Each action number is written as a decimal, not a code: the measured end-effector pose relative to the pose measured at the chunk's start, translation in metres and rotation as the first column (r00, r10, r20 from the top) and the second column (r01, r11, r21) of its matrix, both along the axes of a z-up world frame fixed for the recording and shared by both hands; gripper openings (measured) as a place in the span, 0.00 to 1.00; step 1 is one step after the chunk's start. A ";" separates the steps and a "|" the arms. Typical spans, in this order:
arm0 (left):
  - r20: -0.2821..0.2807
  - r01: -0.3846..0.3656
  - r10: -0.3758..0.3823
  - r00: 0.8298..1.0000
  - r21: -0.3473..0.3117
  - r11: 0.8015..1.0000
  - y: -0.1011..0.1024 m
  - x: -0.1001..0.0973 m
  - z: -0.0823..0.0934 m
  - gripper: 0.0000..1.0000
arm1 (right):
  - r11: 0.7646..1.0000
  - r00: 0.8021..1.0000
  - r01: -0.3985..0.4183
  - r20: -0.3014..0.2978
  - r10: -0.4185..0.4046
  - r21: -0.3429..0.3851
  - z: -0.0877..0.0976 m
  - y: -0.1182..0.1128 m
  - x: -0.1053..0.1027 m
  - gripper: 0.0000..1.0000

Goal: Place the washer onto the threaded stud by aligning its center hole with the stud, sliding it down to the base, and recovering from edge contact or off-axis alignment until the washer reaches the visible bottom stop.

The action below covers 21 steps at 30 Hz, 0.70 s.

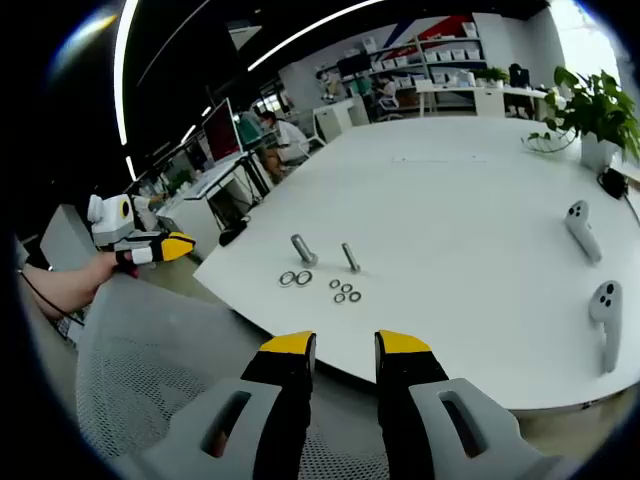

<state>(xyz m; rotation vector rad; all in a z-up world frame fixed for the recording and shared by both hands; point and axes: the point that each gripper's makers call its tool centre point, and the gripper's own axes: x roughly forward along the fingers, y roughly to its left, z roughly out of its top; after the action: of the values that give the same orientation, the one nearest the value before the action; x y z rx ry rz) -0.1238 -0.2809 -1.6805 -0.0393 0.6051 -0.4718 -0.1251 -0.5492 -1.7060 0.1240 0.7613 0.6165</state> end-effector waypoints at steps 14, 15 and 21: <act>-0.017 -0.024 0.025 1.000 0.010 1.000 0.005 0.005 -0.003 0.07 | 1.000 1.000 0.003 0.011 -0.003 0.012 0.002 0.001 0.003 0.26; -0.018 -0.021 0.021 1.000 0.009 1.000 0.004 0.005 -0.003 0.07 | 1.000 1.000 0.010 0.013 -0.011 0.015 0.003 0.001 0.005 0.26; -0.022 -0.007 0.007 1.000 0.017 1.000 0.002 0.003 -0.003 0.06 | 1.000 1.000 0.010 0.004 -0.010 0.012 0.002 0.001 0.004 0.26</act>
<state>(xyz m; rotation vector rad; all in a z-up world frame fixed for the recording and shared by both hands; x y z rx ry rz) -0.1203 -0.2793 -1.6840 -0.0304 0.6300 -0.4599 -0.1208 -0.5478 -1.7041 0.1373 0.7527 0.6121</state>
